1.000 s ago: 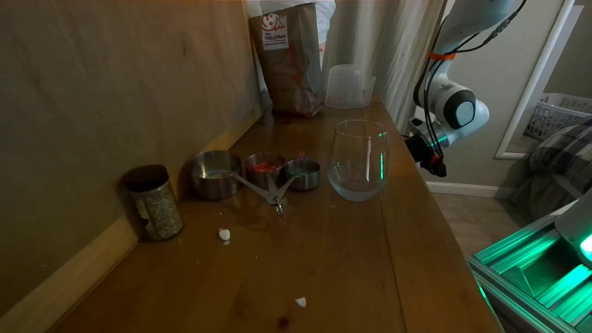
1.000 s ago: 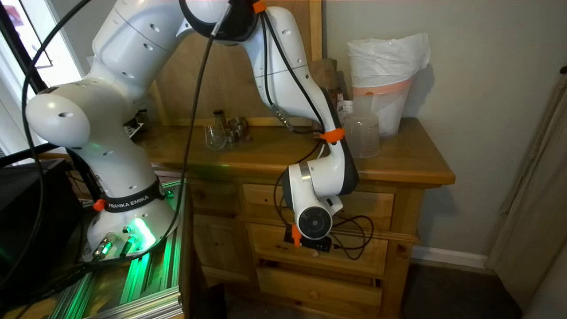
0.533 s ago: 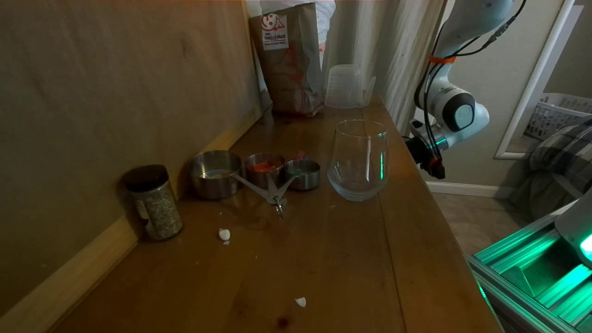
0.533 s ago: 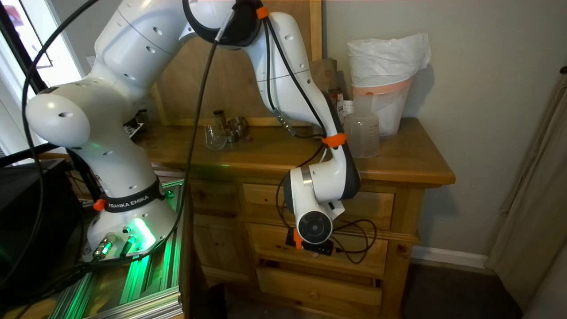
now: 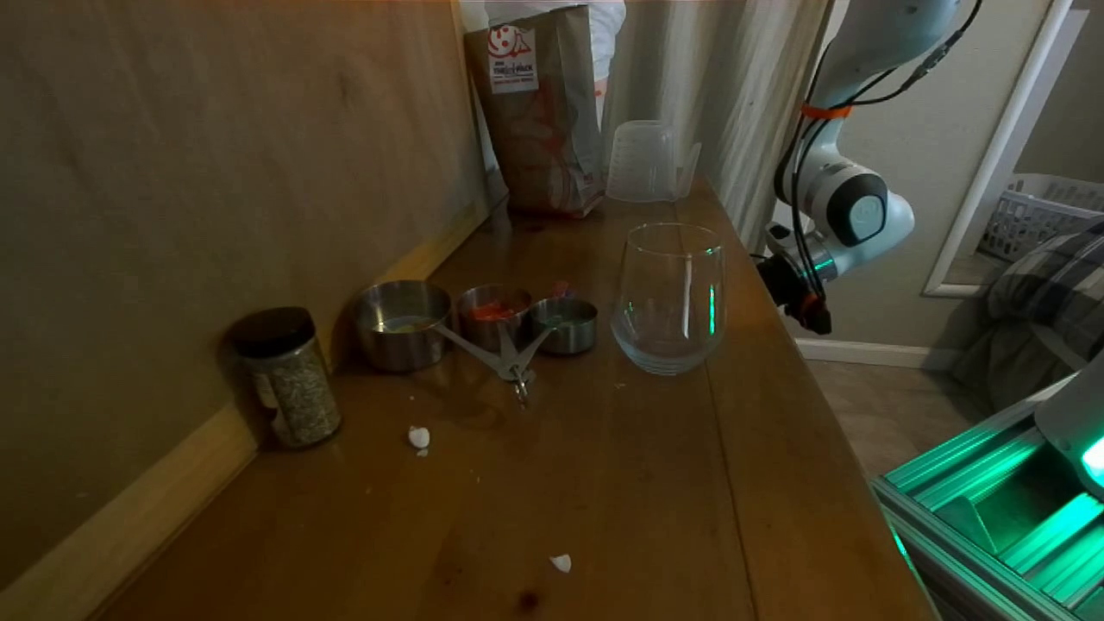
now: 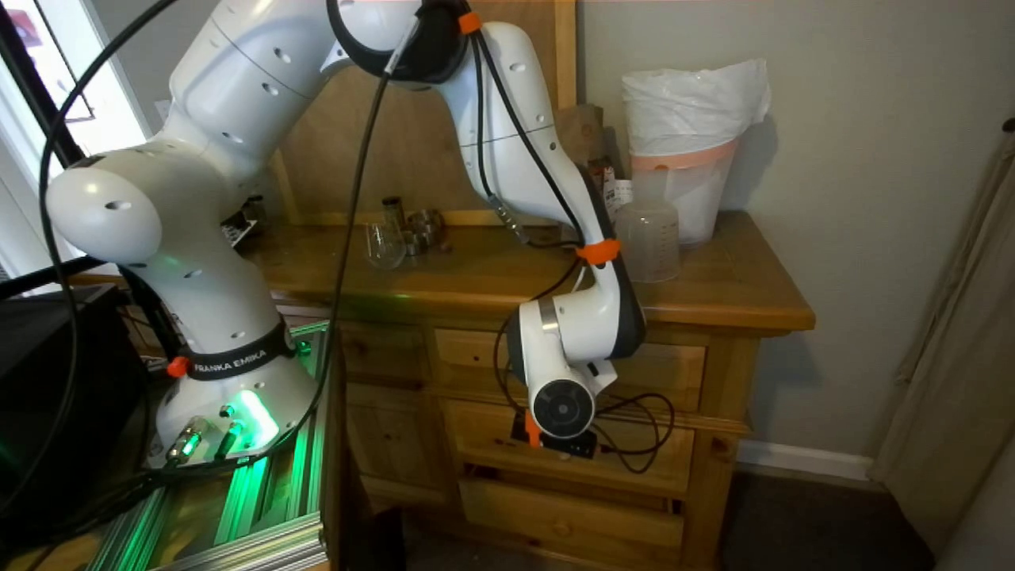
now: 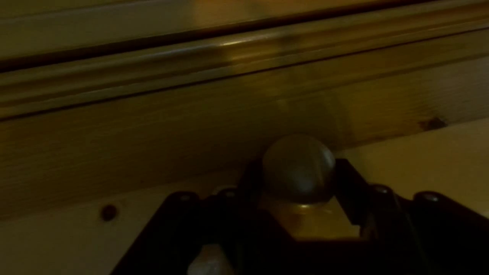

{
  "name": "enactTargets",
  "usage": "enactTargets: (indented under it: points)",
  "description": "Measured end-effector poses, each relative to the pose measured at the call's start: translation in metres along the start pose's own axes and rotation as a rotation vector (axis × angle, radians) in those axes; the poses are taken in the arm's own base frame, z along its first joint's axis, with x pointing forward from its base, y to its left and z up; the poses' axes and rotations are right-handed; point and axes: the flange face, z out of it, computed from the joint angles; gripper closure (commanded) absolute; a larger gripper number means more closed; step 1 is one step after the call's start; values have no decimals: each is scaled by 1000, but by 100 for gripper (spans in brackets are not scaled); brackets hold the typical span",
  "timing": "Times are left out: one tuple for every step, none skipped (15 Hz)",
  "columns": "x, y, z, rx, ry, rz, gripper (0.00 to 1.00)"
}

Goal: Open the topmost drawer on the right and remove the towel from the drawer then close the drawer.

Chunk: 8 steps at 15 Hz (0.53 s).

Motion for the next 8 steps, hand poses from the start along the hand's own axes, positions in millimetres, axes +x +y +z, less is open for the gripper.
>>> enactTargets:
  points:
    - [-1, 0, -2, -1, 1, 1, 73]
    - [-3, 0, -4, -4, 1, 1, 73]
    - [-4, -1, -7, -6, 1, 4, 73]
    - [-7, -1, -11, -10, -1, 7, 73]
    - [-9, -2, -15, -14, -3, 11, 73]
    - [-11, -3, -19, -18, -5, 16, 73]
    - [-13, -4, -23, -23, -8, 22, 73]
    - [-15, -5, -27, -27, -11, 26, 73]
